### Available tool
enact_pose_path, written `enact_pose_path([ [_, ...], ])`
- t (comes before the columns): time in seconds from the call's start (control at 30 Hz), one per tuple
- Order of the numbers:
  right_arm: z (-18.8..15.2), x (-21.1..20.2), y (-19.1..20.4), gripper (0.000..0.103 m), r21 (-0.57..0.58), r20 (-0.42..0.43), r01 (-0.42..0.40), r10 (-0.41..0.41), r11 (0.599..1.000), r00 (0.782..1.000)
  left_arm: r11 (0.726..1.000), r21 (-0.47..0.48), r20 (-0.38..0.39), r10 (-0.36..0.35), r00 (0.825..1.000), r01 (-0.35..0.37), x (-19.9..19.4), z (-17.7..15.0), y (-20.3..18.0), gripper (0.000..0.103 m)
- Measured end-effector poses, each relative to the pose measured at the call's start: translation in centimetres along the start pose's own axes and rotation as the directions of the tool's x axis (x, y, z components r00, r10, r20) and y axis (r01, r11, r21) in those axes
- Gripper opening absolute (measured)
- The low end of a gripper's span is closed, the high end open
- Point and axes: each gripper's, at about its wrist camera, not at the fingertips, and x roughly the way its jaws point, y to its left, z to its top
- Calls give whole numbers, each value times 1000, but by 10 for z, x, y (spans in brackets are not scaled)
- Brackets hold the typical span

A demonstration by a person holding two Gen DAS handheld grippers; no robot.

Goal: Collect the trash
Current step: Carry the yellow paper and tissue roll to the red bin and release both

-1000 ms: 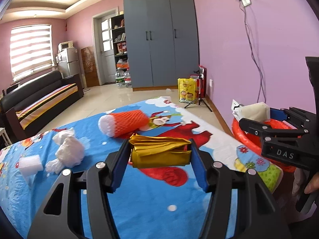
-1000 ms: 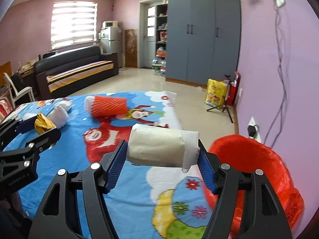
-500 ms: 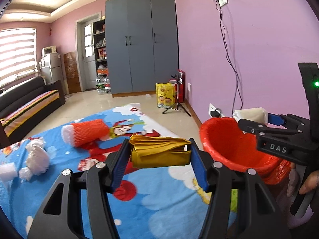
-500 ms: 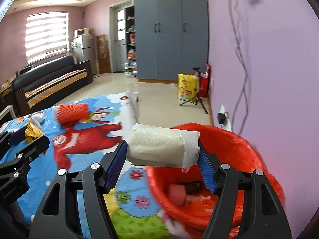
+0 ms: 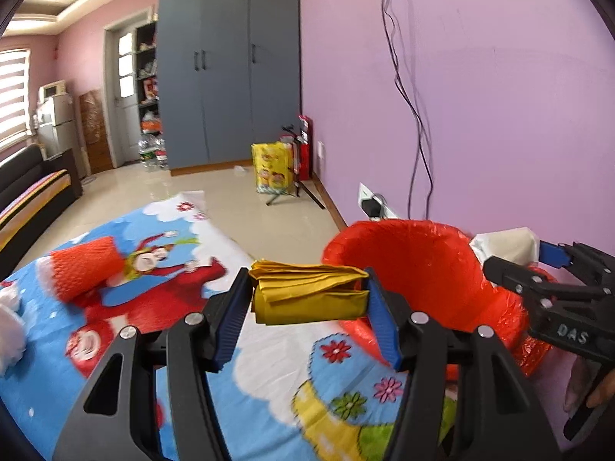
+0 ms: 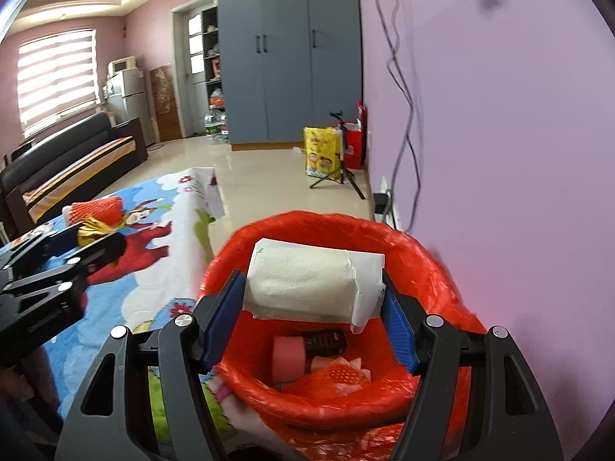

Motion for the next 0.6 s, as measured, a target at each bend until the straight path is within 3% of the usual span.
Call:
enact_pose_path([
  [0.23, -6, 6, -7, 65, -28, -18, 48, -49, 998, 999, 997, -28, -9, -74, 997, 74, 27, 11, -14, 57],
  [0.5, -10, 13, -22, 66, 6, -35, 66, -66, 998, 997, 994, 2, -46, -107, 993, 108, 49, 7, -32, 58],
  [0.57, -9, 14, -25, 68, 20, -30, 70, -69, 997, 997, 994, 24, -47, -103, 994, 104, 51, 5, -36, 72],
  [0.6, -9, 14, -26, 75, 23, -30, 71, -70, 997, 997, 995, 28, -44, -93, 995, 95, 52, 4, -36, 76],
])
